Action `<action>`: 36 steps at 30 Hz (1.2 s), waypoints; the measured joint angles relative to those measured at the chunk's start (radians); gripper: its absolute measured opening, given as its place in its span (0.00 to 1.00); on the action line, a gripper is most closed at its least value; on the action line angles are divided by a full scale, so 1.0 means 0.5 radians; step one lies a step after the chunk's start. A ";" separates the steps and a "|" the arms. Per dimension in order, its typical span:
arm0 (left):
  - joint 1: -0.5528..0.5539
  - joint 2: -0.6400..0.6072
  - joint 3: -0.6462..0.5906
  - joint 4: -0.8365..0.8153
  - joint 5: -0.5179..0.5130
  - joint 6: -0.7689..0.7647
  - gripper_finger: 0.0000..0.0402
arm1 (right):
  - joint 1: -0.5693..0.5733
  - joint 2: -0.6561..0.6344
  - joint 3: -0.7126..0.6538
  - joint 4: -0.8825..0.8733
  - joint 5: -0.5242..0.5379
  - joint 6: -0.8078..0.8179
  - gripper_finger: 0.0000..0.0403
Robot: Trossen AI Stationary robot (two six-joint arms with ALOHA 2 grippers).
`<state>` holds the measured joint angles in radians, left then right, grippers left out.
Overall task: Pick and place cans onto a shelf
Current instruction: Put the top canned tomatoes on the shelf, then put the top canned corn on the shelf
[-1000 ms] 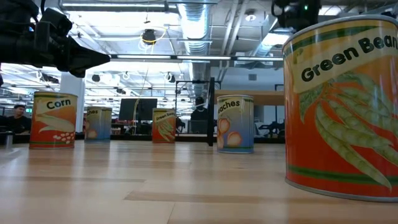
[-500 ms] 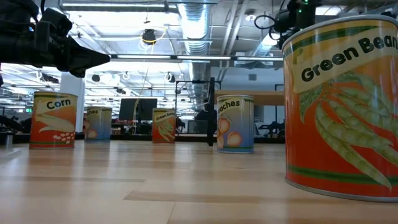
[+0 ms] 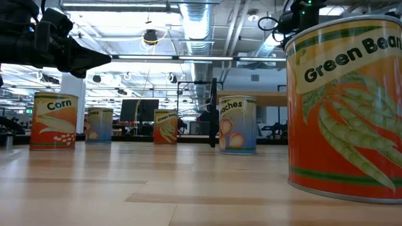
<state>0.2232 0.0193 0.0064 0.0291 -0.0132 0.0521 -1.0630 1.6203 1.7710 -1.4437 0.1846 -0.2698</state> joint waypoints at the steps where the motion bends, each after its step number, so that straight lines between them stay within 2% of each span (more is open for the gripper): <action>1: 0.000 0.000 0.000 -0.001 -0.001 0.000 0.00 | 0.001 0.000 -0.001 0.001 0.000 0.008 0.08; 8: 0.000 0.000 0.001 0.000 -0.001 0.000 0.00 | 0.006 -0.006 -0.002 0.002 -0.003 0.012 0.21; 14: 0.000 0.000 0.000 0.000 0.000 0.000 0.00 | 0.065 -0.118 0.094 0.006 -0.008 -0.003 0.29; 19: 0.000 0.000 0.000 0.000 0.000 0.000 0.00 | 0.153 -0.274 0.179 0.025 -0.009 -0.002 0.31; 23: 0.000 0.000 0.000 0.000 -0.001 0.000 0.00 | 0.274 -0.442 0.147 0.115 -0.081 0.033 0.27; 27: 0.000 0.000 0.000 0.000 -0.001 0.000 0.00 | 0.431 -0.705 -0.106 0.471 -0.301 0.049 0.18; 32: 0.000 0.000 0.000 0.000 -0.001 0.000 0.00 | 0.697 -1.100 -0.661 1.045 -0.328 0.129 0.03; 36: 0.000 0.001 0.000 0.000 -0.001 0.000 0.00 | 0.944 -1.374 -1.166 1.487 -0.310 0.270 0.04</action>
<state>0.2233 0.0196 0.0063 0.0292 -0.0135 0.0521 -0.5909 0.9332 1.1881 -0.7000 0.0296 -0.1347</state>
